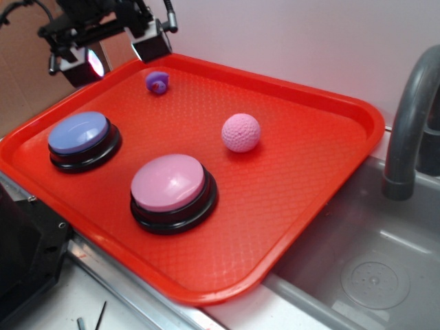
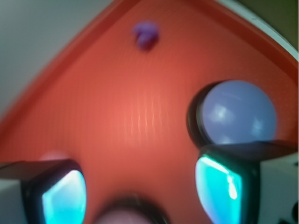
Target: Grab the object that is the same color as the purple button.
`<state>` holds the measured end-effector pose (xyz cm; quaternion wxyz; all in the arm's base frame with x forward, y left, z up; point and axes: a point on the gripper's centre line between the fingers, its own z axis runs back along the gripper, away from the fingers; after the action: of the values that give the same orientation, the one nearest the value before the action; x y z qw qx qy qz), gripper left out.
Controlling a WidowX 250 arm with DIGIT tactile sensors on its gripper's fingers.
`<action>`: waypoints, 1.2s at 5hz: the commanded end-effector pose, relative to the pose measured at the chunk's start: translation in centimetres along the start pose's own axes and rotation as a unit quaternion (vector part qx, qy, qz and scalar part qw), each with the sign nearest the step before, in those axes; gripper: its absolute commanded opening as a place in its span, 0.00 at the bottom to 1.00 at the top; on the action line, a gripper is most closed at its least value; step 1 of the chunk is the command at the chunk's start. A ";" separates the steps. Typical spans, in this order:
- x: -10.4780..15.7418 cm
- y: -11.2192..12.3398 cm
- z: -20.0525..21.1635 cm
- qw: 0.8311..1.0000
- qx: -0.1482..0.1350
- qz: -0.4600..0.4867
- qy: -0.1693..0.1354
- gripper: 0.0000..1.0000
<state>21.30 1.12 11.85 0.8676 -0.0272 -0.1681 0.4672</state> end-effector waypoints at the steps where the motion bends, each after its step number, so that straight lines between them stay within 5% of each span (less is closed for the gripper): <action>1: 3.9 0.5 -3.1 0.993 0.004 0.088 -0.076 1.00; 4: 10.8 -0.7 -8.9 0.979 0.058 0.154 -0.118 1.00; 6: 11.9 0.7 -10.7 0.967 0.118 0.186 -0.130 1.00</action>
<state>30.30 10.76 2.85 0.7442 0.1151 -0.1955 0.6283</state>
